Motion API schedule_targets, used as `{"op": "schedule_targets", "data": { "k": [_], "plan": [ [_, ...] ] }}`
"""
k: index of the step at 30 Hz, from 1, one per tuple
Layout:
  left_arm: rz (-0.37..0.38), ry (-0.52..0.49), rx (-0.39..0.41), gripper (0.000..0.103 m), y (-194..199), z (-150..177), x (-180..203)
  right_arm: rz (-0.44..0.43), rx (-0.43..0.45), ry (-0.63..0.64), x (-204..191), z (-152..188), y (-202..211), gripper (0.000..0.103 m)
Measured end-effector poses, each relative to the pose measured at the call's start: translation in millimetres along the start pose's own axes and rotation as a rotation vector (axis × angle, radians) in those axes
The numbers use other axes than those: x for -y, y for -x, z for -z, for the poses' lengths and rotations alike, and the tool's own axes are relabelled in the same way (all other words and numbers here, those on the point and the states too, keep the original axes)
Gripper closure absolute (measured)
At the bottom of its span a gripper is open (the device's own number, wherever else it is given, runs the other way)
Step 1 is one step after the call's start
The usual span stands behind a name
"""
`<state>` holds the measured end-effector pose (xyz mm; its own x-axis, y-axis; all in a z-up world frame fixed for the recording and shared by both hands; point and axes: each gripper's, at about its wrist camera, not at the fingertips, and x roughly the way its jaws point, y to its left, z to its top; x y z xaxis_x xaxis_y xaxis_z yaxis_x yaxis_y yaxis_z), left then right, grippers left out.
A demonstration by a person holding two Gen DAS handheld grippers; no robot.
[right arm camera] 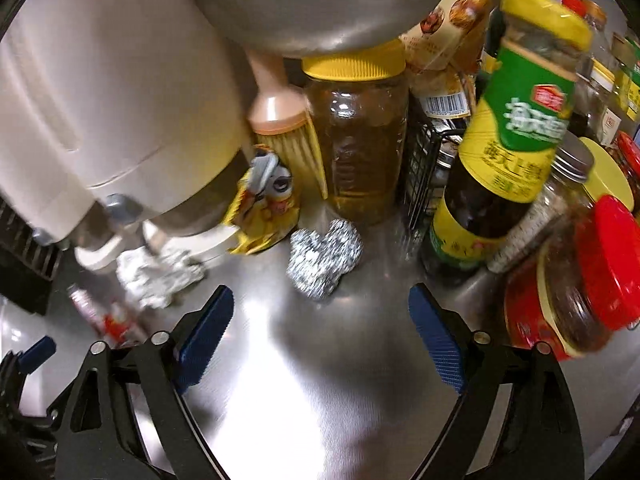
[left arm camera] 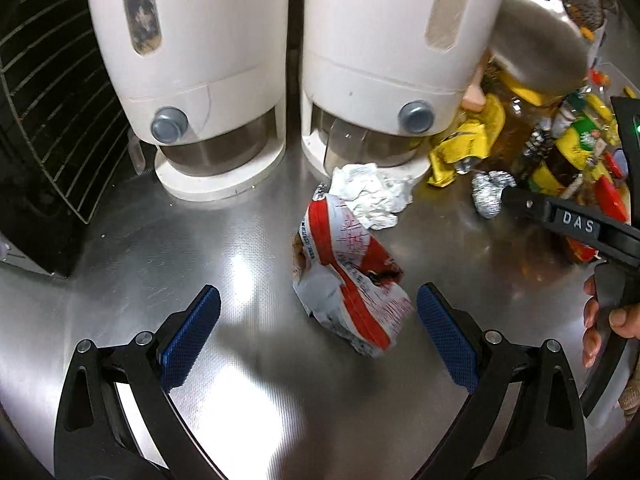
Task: Collect trash
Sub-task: 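Grasp the red-white printed wrapper with the left tool while the right tool grasps the foil ball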
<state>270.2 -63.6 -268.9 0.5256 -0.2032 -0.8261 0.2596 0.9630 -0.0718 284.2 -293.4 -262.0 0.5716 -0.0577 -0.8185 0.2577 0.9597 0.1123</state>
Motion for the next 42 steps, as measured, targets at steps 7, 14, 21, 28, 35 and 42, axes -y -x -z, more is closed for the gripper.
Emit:
{"op": "schedule_targets", "data": {
  "k": [7,14,21,28,35,42],
  "plan": [
    [-0.001,0.008,-0.025,0.012,-19.2,-6.4,-1.3,0.031,-0.030,-0.005,0.1,-11.7,-33.6,0.021],
    [0.018,0.018,-0.048,0.028,-34.9,-6.5,-6.8,0.033,-0.050,0.001,2.0,-17.4,-54.4,0.046],
    [0.030,0.018,-0.041,0.041,-43.9,-15.3,-7.2,0.038,-0.046,0.023,0.0,-18.7,-61.2,0.055],
    [0.042,-0.010,-0.039,0.058,-40.5,-16.7,0.6,0.014,-0.048,0.020,2.2,-1.3,-40.1,0.060],
    [0.043,-0.052,-0.036,0.070,-21.3,-2.1,10.4,-0.041,-0.042,0.029,0.0,19.6,-8.7,0.060],
    [0.041,-0.046,-0.023,0.077,14.6,21.9,12.3,-0.070,-0.028,0.070,-17.1,43.1,31.1,0.061]
  ]
}}
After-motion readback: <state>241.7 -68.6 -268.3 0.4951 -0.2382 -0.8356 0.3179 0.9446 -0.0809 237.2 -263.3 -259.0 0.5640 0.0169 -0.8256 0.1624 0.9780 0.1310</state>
